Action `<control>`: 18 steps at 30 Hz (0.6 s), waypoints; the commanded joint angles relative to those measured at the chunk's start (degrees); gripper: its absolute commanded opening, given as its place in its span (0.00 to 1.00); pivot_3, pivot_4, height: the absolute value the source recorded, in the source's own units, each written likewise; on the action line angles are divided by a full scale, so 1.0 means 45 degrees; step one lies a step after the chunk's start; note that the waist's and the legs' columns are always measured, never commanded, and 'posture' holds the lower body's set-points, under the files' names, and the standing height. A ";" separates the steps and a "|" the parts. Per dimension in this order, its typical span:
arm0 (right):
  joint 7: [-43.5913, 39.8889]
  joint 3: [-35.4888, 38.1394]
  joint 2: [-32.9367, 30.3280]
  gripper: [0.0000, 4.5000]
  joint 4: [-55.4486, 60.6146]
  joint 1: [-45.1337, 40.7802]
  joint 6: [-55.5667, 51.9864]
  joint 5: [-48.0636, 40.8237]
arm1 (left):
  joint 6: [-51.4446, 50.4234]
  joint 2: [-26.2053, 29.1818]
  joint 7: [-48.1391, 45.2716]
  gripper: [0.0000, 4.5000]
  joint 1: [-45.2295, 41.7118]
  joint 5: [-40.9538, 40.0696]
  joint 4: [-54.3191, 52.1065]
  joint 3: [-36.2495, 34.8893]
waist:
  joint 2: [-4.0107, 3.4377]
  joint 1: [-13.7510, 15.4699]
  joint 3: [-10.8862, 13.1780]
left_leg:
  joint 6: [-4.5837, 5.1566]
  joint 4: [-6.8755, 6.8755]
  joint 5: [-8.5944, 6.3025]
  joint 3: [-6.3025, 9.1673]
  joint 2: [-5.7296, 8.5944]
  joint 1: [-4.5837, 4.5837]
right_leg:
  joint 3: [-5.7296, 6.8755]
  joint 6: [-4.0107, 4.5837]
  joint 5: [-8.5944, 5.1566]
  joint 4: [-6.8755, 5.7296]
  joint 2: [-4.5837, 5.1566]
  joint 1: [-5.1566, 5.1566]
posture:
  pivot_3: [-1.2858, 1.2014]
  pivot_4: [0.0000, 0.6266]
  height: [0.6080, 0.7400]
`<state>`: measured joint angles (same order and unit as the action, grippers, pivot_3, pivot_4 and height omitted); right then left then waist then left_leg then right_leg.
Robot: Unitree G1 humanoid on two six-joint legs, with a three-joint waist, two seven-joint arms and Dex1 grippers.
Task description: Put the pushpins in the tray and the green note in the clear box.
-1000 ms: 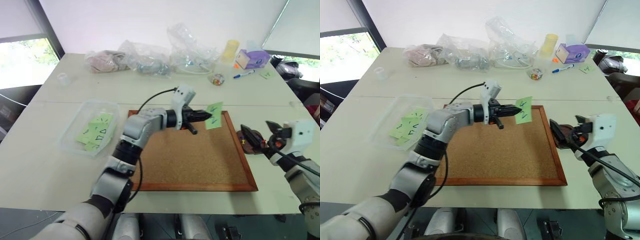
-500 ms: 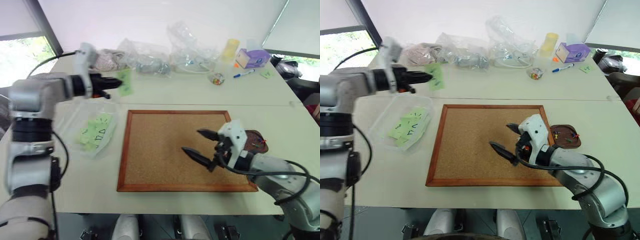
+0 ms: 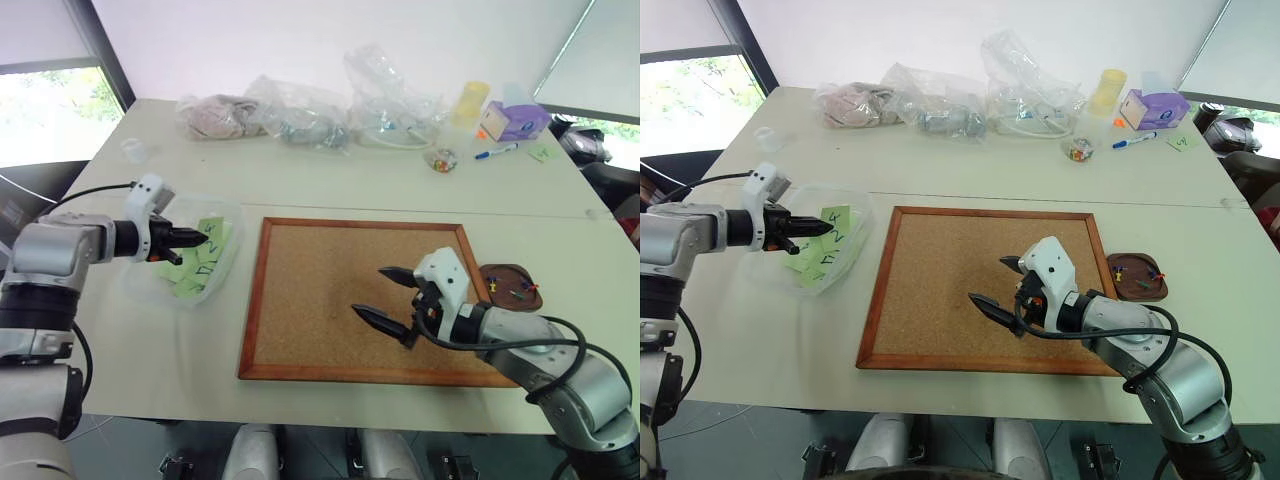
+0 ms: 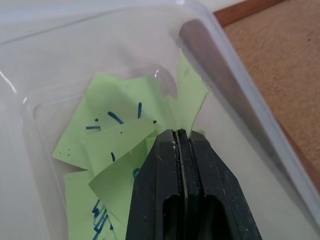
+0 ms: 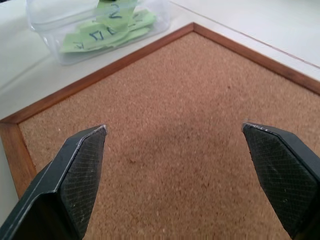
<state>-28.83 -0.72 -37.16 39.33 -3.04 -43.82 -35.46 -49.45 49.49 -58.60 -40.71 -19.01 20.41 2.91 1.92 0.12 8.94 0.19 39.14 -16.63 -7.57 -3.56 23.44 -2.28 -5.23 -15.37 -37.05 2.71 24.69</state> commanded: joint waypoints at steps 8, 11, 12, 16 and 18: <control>0.0004 0.0960 -0.0267 1.00 0.0896 0.0133 -0.0358 -0.0393 | 0.0973 0.0071 -0.0129 0.99 -0.0765 0.0684 0.0468 -0.0057 | 0.0002 -0.0023 0.0001 | 0.0000 0.0001 0.0000 0.0000 -0.0003 0.0000 | 0.0001 -0.0001 0.0001 -0.0005 -0.0006 0.0001 | 0.52 0.24 0.98; 0.0004 0.1261 -0.0317 1.00 0.1046 0.0145 -0.0537 -0.0649 | 0.1736 0.0545 -0.0668 0.99 -0.1346 0.0843 0.1075 -0.0197 | 0.0009 -0.0013 0.0005 | 0.0000 0.0002 0.0000 -0.0003 -0.0001 0.0000 | 0.0001 -0.0002 0.0001 -0.0005 -0.0007 0.0001 | 0.52 0.24 0.98; -0.0004 0.1444 -0.0354 1.00 0.1126 0.0207 -0.0594 -0.0780 | 0.2248 0.0884 -0.1079 0.99 -0.1436 0.1031 0.1131 -0.0069 | 0.0010 -0.0013 0.0006 | 0.0000 0.0002 0.0000 -0.0004 -0.0001 0.0001 | 0.0001 -0.0001 0.0001 -0.0005 -0.0007 0.0001 | 0.52 0.24 0.98; 0.0065 0.2204 -0.0464 1.00 0.1414 0.0483 -0.0888 -0.1322 | 0.3555 0.1645 -0.2593 0.99 -0.1719 0.1206 0.0671 0.0145 | 0.0013 -0.0153 0.0007 | 0.0000 -0.0007 0.0000 -0.0009 -0.0005 0.0003 | 0.0002 -0.0001 0.0001 -0.0005 -0.0006 0.0010 | 0.52 0.24 0.98; 0.0218 0.2933 -0.0435 1.00 0.1504 0.0756 -0.1016 -0.1772 | 0.3144 0.1447 -0.2981 0.99 -0.1600 0.0474 -0.0400 -0.0190 | 0.0009 -0.0123 0.0005 | 0.0000 -0.0003 0.0000 -0.0014 -0.0002 0.0003 | 0.0003 -0.0001 0.0001 -0.0007 -0.0002 0.0005 | 0.52 0.24 0.98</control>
<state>-28.38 8.55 -39.01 43.52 -0.43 -48.33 -40.90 -34.92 56.31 -69.76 -47.88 -13.86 24.46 3.59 1.96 -0.43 8.96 0.19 39.14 -16.63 -7.64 -3.56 23.44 -2.27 -5.24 -15.36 -37.08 2.71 24.69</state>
